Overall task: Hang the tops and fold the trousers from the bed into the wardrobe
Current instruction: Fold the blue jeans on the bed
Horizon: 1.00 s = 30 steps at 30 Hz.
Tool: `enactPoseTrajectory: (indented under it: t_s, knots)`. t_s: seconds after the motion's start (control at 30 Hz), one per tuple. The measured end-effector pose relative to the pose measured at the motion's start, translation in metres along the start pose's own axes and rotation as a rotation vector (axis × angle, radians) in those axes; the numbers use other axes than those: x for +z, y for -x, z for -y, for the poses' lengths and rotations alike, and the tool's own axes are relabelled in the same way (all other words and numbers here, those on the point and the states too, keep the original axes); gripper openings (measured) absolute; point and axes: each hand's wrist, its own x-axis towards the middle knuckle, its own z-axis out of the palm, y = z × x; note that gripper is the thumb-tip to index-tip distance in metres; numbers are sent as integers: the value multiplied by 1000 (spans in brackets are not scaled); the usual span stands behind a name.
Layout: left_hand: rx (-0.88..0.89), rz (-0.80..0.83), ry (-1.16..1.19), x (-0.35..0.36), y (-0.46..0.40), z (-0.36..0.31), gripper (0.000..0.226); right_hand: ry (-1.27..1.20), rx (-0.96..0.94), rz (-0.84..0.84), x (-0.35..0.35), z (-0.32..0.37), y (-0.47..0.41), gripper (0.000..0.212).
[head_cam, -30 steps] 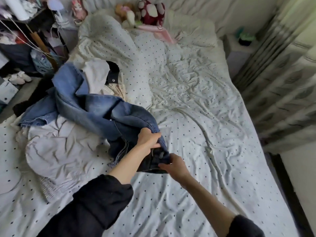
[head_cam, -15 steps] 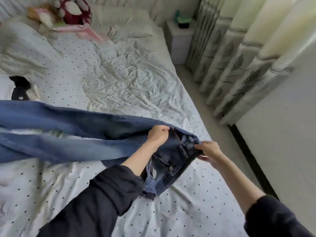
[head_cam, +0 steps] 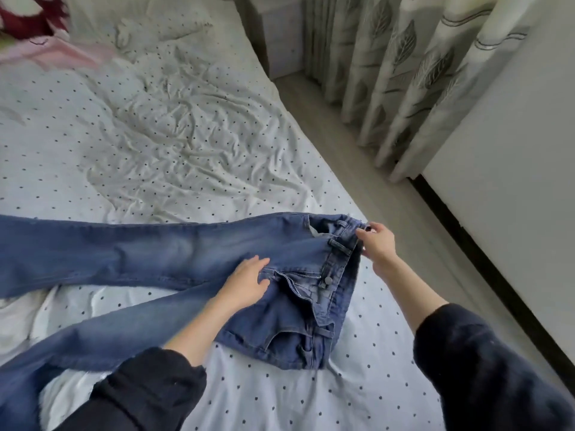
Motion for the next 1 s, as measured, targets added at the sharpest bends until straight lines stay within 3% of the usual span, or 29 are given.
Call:
enactPoseTrajectory:
  t_s: [0.13,0.23,0.37,0.47,0.57,0.63,0.7,0.9,1.0]
  knots:
    - [61,-62,-233,27,13,23,71,81,202,133,3,-75,29,72]
    - [90,-128,-351,37,20,34,79,65,302,327,3,-117,59,79]
    - [137,-119,-490,49,30,39,95,0,302,552,5,-134,88,64]
    - [128,-88,-540,64,38,48,96,23,246,641,5,-144,96,66]
    - [130,-122,-480,73,44,43,84,79,178,527,8,-151,98,51]
    - [98,-53,-471,73,45,40,76,92,144,374,7,-150,95,27]
    - [83,10,-481,71,46,32,75,98,114,264,-1,-146,90,15]
    - [151,207,-483,83,52,-3,80,441,-36,32,-64,-104,72,29]
    - [236,286,-522,103,55,-24,79,606,4,-83,-107,-99,61,34]
